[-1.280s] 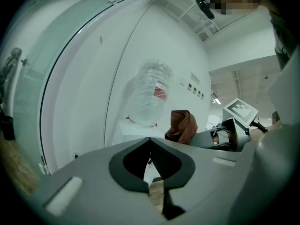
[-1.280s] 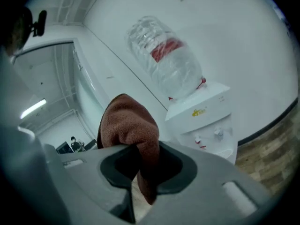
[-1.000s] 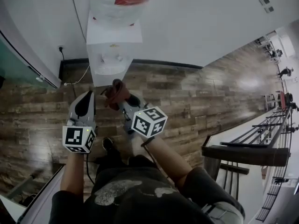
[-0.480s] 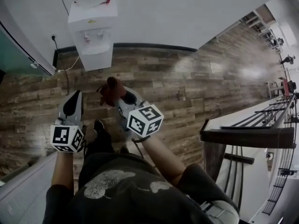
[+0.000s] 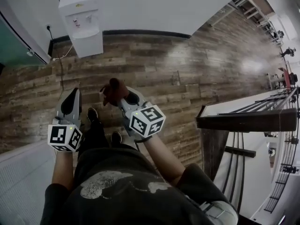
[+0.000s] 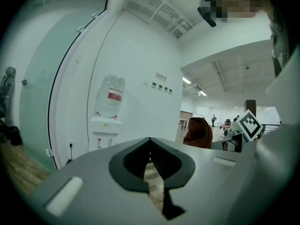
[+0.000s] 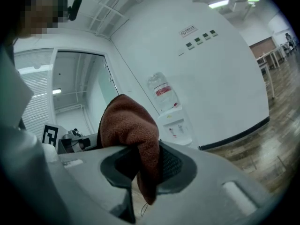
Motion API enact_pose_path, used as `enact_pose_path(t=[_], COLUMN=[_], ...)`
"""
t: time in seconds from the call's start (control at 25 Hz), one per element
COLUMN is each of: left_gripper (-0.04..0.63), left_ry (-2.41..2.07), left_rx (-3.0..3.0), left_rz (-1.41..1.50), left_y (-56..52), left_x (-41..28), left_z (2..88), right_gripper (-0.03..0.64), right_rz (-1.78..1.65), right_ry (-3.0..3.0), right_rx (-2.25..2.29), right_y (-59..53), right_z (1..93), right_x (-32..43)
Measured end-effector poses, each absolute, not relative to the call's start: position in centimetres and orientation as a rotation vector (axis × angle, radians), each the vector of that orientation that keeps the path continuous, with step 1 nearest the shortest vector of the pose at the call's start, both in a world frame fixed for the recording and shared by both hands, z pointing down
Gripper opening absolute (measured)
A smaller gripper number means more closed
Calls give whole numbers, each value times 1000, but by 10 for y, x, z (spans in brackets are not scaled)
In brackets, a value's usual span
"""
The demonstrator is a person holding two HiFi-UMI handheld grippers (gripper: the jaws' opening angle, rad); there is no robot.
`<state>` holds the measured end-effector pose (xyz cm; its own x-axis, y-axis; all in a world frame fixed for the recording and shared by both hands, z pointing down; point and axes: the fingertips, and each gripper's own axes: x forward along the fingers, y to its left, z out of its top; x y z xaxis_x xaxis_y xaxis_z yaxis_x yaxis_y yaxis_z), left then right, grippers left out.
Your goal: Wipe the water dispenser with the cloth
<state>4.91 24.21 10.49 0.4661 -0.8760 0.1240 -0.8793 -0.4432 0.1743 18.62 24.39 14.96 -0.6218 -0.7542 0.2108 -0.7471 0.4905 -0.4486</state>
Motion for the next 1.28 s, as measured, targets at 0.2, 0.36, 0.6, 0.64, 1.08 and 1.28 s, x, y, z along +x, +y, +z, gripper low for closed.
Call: enact_pose_path(t=[0.2, 0.36, 0.6, 0.64, 1.08, 1.28], left_gripper=[18, 18, 18, 18, 18, 18], left_ry=[-1549, -1570, -1541, -1537, -1476, -1441], left_rx=[2487, 2453, 2459, 2457, 2461, 2468], left_rz=[43, 64, 62, 54, 29, 21], left_y=[286, 305, 340, 349, 467, 512], left_x=[55, 41, 27, 24, -15, -16], left_z=[104, 109, 112, 112, 125, 126], right_gripper=[64, 64, 64, 64, 61, 58], right_rz=[-805, -810, -816, -814, -829, -846], right_ry=[2735, 2735, 2742, 2735, 2684, 2684], right_rx=[-1316, -1339, -1390, -1402, -1461, -1487], right_y=[284, 301, 334, 341, 449, 488], right_z=[159, 163, 172, 172, 170, 174], right_x=[196, 196, 196, 196, 150, 146])
